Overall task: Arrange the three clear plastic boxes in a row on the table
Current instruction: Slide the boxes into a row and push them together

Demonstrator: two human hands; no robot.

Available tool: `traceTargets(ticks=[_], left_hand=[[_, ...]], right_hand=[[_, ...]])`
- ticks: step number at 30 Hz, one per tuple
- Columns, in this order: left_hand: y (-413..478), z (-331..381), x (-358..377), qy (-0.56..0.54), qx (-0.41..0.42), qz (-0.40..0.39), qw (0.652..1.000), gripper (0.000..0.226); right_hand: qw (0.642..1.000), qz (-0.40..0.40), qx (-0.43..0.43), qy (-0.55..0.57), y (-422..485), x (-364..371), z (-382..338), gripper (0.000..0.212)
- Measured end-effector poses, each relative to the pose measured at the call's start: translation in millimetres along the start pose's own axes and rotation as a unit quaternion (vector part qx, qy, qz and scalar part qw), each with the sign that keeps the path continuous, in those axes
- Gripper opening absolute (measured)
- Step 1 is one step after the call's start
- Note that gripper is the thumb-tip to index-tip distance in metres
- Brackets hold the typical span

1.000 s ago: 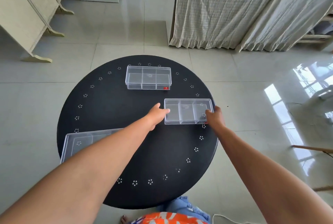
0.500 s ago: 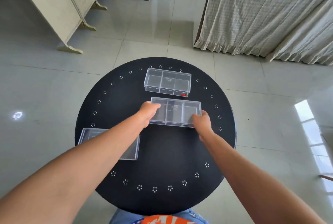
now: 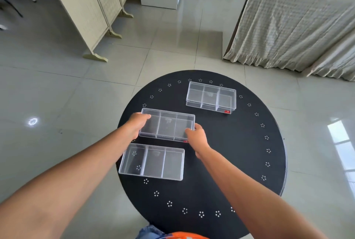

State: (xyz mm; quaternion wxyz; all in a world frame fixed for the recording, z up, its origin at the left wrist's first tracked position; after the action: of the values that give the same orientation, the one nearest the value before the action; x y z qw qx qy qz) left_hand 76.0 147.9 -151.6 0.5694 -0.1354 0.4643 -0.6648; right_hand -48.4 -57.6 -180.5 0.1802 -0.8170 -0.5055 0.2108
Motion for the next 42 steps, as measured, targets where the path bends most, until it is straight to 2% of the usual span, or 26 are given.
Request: traceTargets(ticks=[13, 16, 18, 20, 22, 25, 32, 36, 42], left_hand=[[22, -18, -34, 0.01, 0.016, -0.033, 0.999, 0.043], [23, -15, -35, 0.034, 0.035, 0.001, 0.999, 0.065], [17, -3, -41, 0.063, 0.079, 0.067, 0.993, 0.066], [7, 17, -44, 0.104, 0.156, 0.127, 0.974, 0.055], [-2, 39, -38, 0.121, 0.231, 0.141, 0.955, 0.046], [-10, 62, -13, 0.135, 0.266, 0.098, 0.949, 0.041], [-19, 98, 65, 0.121, 0.245, 0.003, 0.962, 0.04], [-16, 114, 107, 0.11, 0.204, -0.048, 0.971, 0.045], [-1, 126, 151, 0.105, 0.14, -0.097, 0.98, 0.07]], right_hand=[[0.998, 0.035, -0.011, -0.056, 3, 35, 2, 0.044], [0.996, 0.043, -0.003, -0.074, 3, 30, 0, 0.061], [0.996, 0.056, -0.001, -0.076, 4, 21, -5, 0.063], [0.994, 0.082, -0.002, -0.072, 8, 6, -9, 0.06], [0.991, 0.114, -0.009, -0.074, 15, -14, -13, 0.06], [0.984, 0.164, -0.009, -0.069, 27, -52, -19, 0.061], [0.962, 0.245, -0.021, -0.121, 48, -135, -52, 0.054], [0.962, 0.239, -0.014, -0.128, 74, -169, -50, 0.059], [0.978, 0.193, -0.006, -0.081, 97, -180, -49, 0.059]])
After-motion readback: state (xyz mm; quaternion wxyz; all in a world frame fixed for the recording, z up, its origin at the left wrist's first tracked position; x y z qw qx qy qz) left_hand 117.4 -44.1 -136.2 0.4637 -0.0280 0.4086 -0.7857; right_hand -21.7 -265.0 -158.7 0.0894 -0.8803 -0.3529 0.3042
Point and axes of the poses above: each hand's wrist, its own y-axis towards the middle knuckle, its own x-axis out of the palm, z = x × y, the point moved 7 cm from there along y, towards the middle knuckle, and after that the axes turned 9 degrees about -x, right-handed, at the moved point
